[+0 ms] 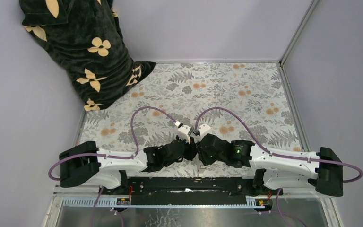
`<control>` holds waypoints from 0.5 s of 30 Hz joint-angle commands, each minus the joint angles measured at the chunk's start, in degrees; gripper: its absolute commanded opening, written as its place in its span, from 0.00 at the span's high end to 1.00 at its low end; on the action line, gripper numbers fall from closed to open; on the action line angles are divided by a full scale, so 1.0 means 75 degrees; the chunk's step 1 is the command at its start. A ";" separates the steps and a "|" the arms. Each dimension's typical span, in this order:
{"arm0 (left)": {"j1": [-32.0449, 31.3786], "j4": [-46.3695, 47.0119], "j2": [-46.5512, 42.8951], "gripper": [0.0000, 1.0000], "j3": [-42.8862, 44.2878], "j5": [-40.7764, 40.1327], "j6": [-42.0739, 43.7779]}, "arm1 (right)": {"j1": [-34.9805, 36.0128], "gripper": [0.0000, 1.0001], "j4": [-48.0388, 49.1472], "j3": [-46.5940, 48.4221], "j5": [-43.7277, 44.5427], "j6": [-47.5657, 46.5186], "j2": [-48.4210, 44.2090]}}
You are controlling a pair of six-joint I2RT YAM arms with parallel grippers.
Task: Fold the paper box
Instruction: Close the paper box at the center of the board.
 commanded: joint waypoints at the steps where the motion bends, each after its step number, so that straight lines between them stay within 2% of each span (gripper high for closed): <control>1: -0.0072 -0.0558 0.0140 0.77 -0.0262 0.0103 0.0031 | 0.0054 0.62 -0.0266 0.0399 -0.0224 -0.0050 -0.0235; 7: -0.0072 -0.0566 0.0159 0.77 -0.0274 0.0108 0.0030 | 0.0104 0.64 -0.0343 0.0472 -0.0279 0.0007 -0.0466; 12: -0.0072 -0.0544 0.0198 0.77 -0.0306 0.0113 0.0022 | 0.0184 0.76 -0.0579 0.0519 -0.0502 0.0123 -0.0463; 15: -0.0072 -0.0543 0.0228 0.77 -0.0321 0.0112 0.0007 | 0.0446 0.80 -0.0783 0.0624 -0.0471 0.0251 -0.0214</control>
